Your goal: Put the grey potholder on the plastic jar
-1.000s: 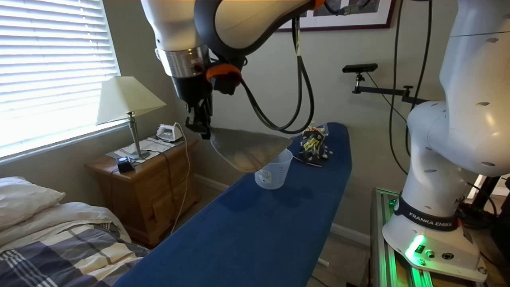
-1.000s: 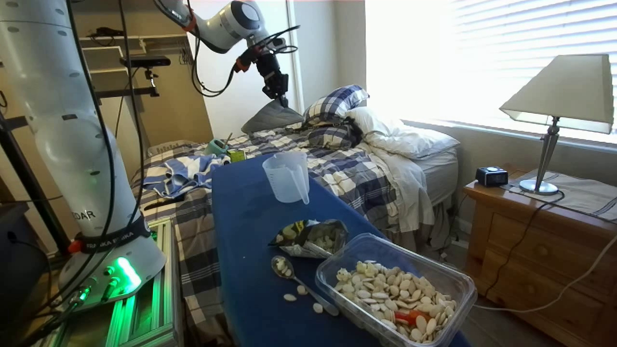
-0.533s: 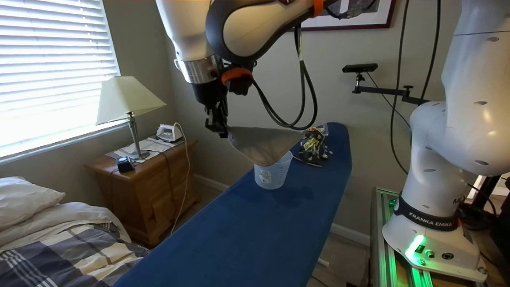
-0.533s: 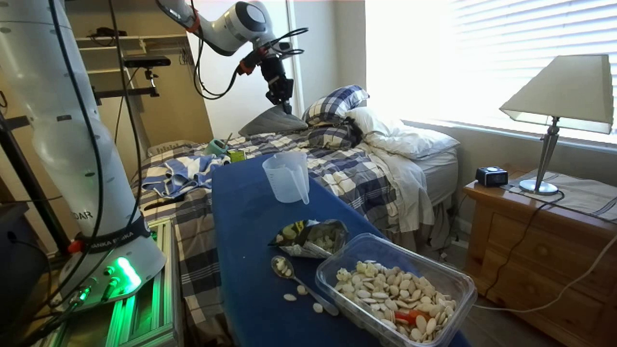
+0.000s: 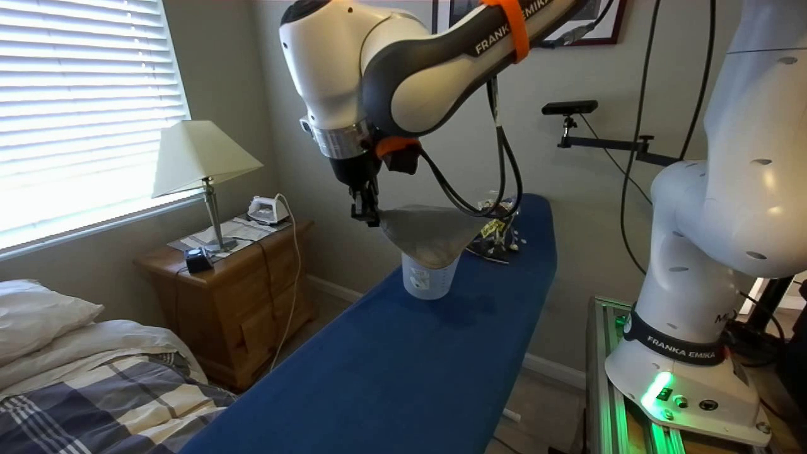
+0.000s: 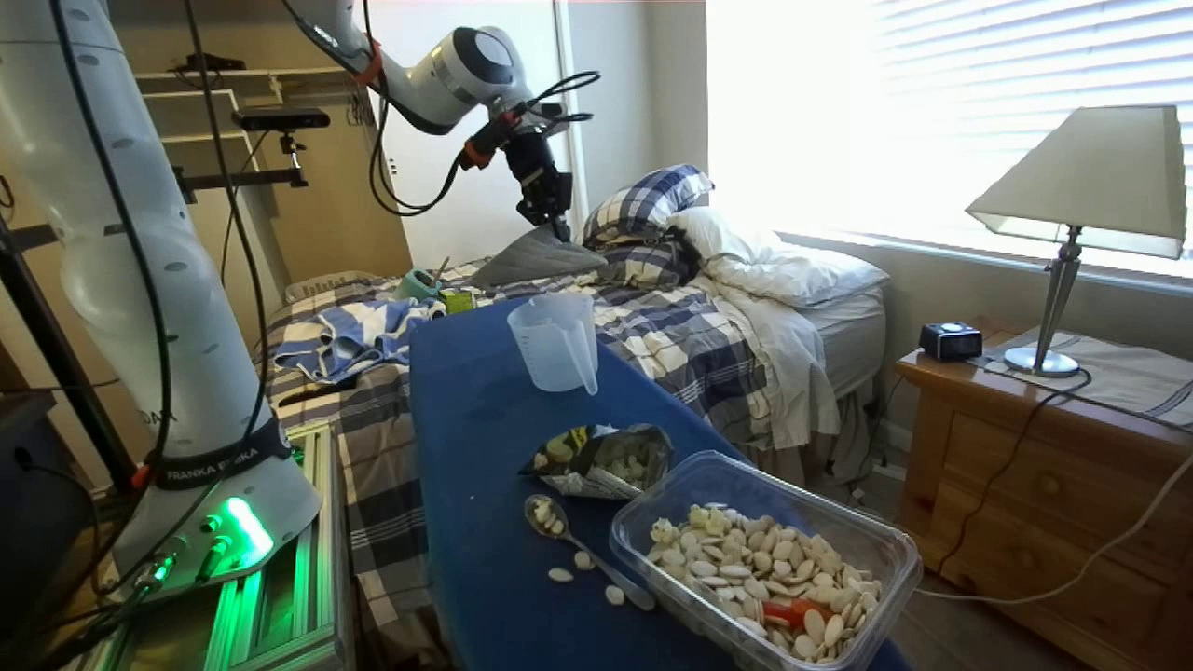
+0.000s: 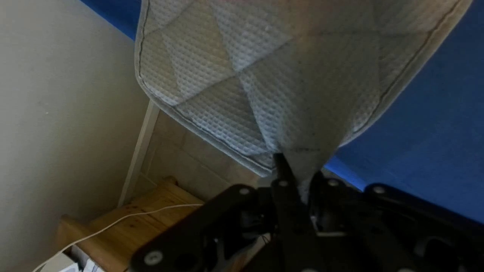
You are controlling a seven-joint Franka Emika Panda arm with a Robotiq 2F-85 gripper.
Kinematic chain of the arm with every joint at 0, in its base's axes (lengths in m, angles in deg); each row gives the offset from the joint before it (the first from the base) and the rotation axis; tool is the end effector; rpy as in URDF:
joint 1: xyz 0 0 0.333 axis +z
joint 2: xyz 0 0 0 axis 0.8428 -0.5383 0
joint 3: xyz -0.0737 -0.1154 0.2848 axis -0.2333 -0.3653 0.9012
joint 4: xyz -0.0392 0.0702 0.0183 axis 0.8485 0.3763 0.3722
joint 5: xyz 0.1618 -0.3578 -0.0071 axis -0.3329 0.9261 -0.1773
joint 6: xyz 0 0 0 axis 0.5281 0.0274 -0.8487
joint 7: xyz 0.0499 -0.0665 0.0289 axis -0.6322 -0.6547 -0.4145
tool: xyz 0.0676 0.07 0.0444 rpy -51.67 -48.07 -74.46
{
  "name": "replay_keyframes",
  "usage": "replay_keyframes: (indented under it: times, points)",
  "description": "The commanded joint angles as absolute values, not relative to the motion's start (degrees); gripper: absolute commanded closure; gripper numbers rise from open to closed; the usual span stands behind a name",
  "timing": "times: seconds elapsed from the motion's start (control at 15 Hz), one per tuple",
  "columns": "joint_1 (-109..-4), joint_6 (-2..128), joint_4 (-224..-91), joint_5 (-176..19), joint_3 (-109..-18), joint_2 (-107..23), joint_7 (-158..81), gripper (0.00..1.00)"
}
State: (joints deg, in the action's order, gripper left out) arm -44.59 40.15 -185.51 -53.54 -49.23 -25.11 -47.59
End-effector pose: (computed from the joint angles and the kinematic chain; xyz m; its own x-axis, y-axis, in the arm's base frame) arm 0.5000 0.1755 0.4189 0.9354 0.3444 -0.0805 0.3429 -0.8273 0.4449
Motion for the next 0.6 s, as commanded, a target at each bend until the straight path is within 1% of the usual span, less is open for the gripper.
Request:
replay_keyframes:
  times: [0.0,0.53]
  points:
    - [-46.04,44.93,-191.07,-50.7,-49.3,-21.02,-47.92,0.97]
    - [-48.33,53.99,-196.98,-48.35,-49.42,-18.08,-49.47,0.97]
